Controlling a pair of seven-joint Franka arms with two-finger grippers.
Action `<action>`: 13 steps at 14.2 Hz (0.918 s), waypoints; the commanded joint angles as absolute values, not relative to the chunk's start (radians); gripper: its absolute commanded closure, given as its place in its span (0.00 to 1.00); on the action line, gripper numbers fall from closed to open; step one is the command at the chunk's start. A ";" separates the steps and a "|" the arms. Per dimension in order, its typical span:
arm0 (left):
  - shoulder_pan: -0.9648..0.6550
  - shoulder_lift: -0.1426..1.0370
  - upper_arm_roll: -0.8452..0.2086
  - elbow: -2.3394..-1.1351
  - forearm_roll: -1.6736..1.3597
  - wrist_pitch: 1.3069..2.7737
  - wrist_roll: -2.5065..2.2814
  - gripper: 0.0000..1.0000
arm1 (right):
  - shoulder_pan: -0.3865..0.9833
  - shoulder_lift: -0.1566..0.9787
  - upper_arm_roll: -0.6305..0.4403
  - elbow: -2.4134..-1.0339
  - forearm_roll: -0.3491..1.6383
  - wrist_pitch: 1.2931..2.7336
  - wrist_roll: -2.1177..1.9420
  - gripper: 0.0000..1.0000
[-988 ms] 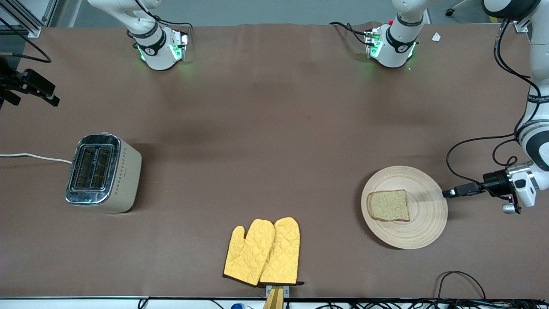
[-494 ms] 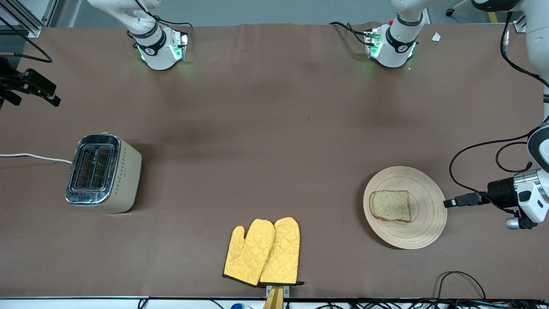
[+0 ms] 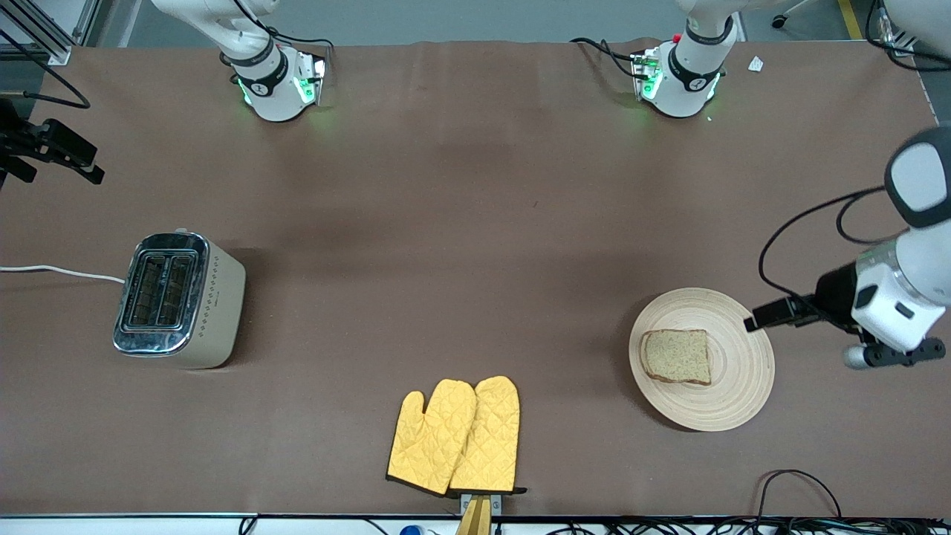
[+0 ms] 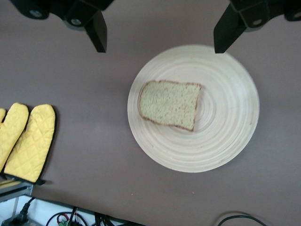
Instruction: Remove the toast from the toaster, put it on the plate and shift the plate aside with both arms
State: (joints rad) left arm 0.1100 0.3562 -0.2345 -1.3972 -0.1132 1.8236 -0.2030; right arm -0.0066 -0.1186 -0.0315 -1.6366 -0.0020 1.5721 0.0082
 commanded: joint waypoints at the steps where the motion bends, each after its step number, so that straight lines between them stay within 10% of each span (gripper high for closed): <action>1: 0.061 0.256 -0.224 -1.424 -0.014 1.735 -0.256 0.00 | -0.031 -0.130 -0.020 -1.640 -0.025 1.568 0.002 0.00; 13: -0.052 -0.047 -0.150 -1.553 0.045 1.537 -0.181 0.00 | -0.028 -0.129 -0.012 -1.643 -0.051 1.546 0.005 0.00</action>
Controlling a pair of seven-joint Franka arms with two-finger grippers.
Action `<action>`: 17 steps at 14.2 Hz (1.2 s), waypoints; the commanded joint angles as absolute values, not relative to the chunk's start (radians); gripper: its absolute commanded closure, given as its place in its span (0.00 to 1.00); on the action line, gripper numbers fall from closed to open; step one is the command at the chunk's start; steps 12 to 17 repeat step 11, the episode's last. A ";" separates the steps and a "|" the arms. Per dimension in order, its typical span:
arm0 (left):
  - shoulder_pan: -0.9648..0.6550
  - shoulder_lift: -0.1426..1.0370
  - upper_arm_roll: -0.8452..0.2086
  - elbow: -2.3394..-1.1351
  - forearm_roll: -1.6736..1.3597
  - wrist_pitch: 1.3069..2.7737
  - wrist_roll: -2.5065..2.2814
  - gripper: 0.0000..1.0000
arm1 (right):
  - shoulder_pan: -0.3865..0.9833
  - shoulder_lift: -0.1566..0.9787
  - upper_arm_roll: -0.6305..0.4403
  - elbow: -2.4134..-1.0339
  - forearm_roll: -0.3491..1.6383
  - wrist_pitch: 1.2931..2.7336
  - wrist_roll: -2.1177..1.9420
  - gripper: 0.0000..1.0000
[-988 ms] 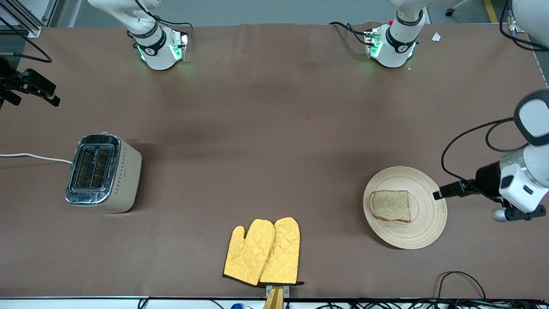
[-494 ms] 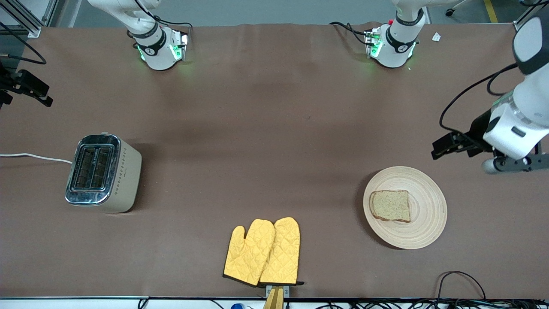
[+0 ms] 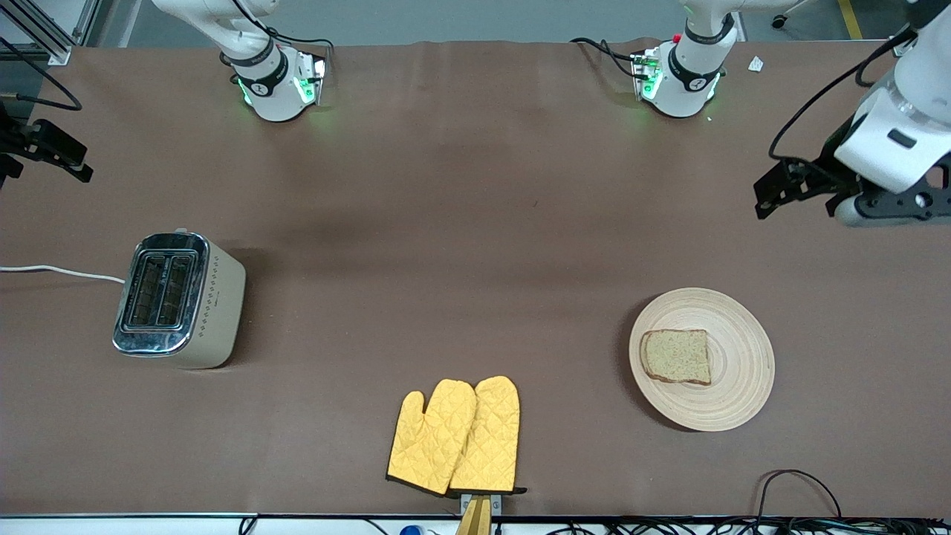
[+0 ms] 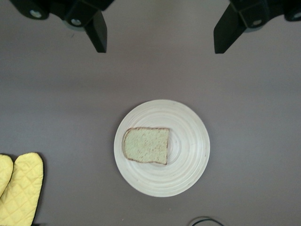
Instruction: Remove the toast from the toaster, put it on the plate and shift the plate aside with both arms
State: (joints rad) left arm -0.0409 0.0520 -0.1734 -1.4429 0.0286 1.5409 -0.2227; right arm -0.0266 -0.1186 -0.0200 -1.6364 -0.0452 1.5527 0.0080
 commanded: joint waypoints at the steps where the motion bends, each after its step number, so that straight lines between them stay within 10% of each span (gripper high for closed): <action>1: -0.051 -0.081 -0.146 -1.593 0.037 1.540 -0.157 0.00 | -0.028 -0.130 -0.012 -1.643 -0.051 1.546 0.005 0.00; 17: -0.064 -0.117 -0.094 -1.600 0.029 1.500 -0.140 0.00 | -0.003 -0.130 -0.011 -1.643 -0.052 1.552 0.012 0.00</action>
